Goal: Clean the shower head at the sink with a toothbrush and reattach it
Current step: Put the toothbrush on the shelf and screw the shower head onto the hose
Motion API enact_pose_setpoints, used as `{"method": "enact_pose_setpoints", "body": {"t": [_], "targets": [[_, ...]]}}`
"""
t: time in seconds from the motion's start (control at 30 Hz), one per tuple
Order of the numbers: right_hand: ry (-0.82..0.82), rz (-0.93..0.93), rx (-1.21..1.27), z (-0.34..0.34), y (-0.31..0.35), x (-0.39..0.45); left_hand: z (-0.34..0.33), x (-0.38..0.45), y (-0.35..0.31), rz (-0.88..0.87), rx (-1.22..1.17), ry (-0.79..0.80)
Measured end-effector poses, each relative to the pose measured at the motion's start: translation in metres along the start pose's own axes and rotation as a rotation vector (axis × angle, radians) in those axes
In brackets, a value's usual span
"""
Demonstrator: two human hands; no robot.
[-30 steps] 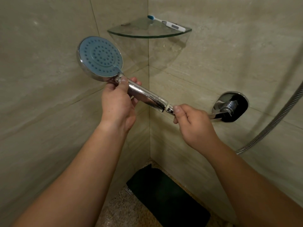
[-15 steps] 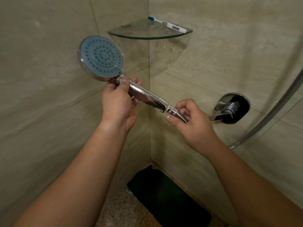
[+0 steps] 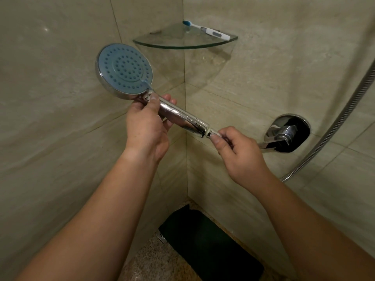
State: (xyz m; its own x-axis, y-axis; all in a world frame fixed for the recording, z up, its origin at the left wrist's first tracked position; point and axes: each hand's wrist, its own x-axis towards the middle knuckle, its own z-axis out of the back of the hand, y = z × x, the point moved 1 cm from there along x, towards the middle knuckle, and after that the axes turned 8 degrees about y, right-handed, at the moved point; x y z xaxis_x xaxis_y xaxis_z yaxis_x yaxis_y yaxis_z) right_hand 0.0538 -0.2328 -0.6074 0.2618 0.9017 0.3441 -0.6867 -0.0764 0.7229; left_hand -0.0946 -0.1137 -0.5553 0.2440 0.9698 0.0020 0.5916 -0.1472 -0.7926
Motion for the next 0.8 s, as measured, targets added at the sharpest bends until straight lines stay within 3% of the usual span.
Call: {"method": "enact_pose_setpoints", "body": {"t": [0.17,0.8], "targets": [[-0.004,-0.042,0.083,-0.0007,0.0007,0.0005,0.0005,0.0001,0.0017,0.002,-0.005,0.006],[-0.004,-0.011,0.013,0.0025,0.0019,-0.0036,-0.0013,-0.0039,0.0014,0.011,0.010,0.012]]}}
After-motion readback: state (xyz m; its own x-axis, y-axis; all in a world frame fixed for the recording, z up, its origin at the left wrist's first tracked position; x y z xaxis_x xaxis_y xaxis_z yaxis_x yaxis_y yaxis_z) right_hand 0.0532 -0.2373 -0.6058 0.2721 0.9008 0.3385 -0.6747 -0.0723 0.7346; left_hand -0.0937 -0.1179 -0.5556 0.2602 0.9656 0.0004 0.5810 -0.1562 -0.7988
